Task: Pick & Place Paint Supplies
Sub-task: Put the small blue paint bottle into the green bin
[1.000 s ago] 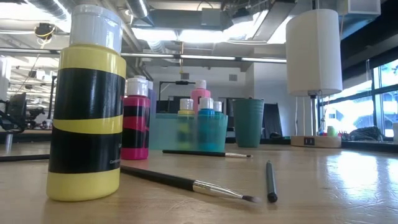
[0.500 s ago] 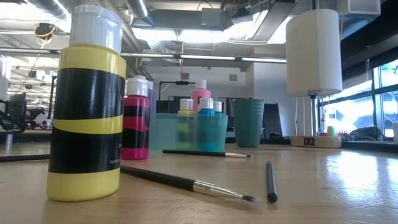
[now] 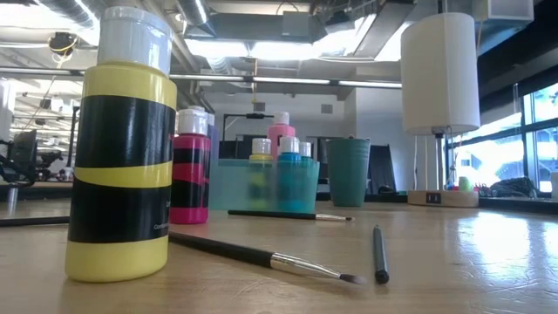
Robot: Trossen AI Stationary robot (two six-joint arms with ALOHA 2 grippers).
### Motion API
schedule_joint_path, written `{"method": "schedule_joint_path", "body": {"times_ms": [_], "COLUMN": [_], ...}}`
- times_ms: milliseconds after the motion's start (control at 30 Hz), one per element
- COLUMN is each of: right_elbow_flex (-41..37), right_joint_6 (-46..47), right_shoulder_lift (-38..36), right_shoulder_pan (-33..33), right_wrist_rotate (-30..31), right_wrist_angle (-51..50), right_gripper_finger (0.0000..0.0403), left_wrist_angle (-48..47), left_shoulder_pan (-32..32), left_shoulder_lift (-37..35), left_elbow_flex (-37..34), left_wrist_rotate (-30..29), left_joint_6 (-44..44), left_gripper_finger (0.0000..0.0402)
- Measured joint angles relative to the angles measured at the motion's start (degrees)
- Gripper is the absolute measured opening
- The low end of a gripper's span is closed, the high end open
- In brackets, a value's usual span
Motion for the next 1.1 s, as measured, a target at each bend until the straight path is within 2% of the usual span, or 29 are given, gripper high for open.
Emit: {"method": "schedule_joint_path", "body": {"times_ms": [200,533,733,1100], "right_elbow_flex": [0.0,0.0,0.0,0.0], "right_joint_6": [0.0,0.9,1.1,1.1], "right_shoulder_lift": [0.0,0.0,0.0,0.0], "right_shoulder_pan": [-0.1,-0.1,-0.1,-0.1], "right_wrist_rotate": [0.0,0.0,0.0,0.0], "right_wrist_angle": [0.0,0.0,0.0,0.0], "right_gripper_finger": [0.0289,0.0289,0.0289,0.0289], "left_wrist_angle": [2.9,4.2,4.2,4.2], "left_shoulder_pan": [0.0,0.0,-0.1,-0.1], "left_shoulder_lift": [0.0,0.3,0.5,0.5], "left_elbow_flex": [0.0,0.0,-0.1,-0.1], "left_wrist_rotate": [0.6,-0.6,-3.0,-1.8], "left_joint_6": [1.4,-1.9,1.3,1.1], "left_gripper_finger": [0.029,0.029,0.029,0.029]}}
